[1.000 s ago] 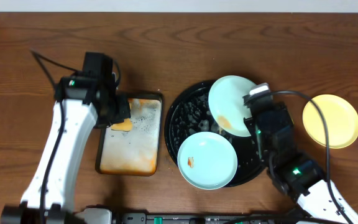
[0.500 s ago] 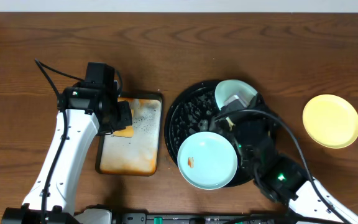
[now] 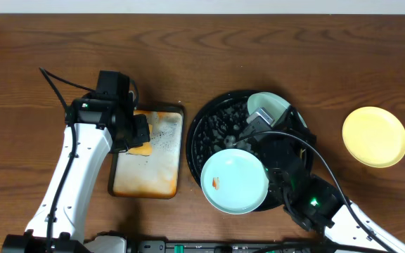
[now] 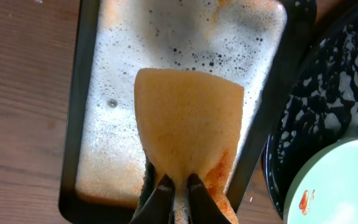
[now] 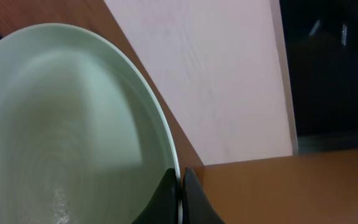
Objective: Clean dirty plates on tray and stack at the side
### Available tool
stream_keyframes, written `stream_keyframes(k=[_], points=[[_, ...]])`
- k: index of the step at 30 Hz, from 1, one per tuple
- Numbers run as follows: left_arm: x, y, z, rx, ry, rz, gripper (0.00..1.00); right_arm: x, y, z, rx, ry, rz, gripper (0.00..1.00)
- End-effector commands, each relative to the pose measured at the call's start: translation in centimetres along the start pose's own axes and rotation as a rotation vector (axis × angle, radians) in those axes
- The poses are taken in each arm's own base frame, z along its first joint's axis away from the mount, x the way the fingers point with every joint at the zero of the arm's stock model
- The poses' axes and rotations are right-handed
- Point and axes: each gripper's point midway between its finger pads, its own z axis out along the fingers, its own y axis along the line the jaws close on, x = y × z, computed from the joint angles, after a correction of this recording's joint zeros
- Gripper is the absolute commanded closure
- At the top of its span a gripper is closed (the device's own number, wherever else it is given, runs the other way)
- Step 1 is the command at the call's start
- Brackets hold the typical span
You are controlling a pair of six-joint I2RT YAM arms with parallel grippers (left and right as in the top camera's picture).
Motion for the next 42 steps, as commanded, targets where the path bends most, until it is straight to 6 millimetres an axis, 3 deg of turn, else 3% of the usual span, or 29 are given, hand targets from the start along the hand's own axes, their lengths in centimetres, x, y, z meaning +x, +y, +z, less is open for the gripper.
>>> stream_keyframes(k=[1, 13, 24, 28, 34, 38, 42], points=[[-0.1, -0.2, 0.0, 0.011, -0.001, 0.016, 0.91, 0.2, -0.5, -0.2, 0.035, 0.019, -0.002, 0.99], [0.1, -0.5, 0.0, 0.033, 0.006, 0.016, 0.91, 0.1, -1.0, -0.1, 0.051, 0.014, 0.138, 0.99], [0.1, -0.5, 0.0, 0.033, 0.006, 0.016, 0.91, 1.9, -1.6, 1.2, 0.085, 0.073, 0.351, 0.99], [-0.1, -0.6, 0.0, 0.035, -0.001, 0.016, 0.91, 3.6, -1.3, 1.8, 0.095, 0.133, 0.465, 0.99], [0.1, -0.5, 0.0, 0.032, 0.008, 0.016, 0.91, 4.1, -1.2, 1.9, 0.092, 0.151, 0.459, 0.99], [0.0, -0.6, 0.0, 0.034, 0.003, 0.016, 0.90, 3.2, -0.5, 1.7, 0.048, 0.116, 0.453, 0.99], [0.0, -0.6, 0.0, 0.034, 0.002, 0.016, 0.90, 5.7, 0.6, 3.2, 0.004, 0.197, 0.618, 0.99]])
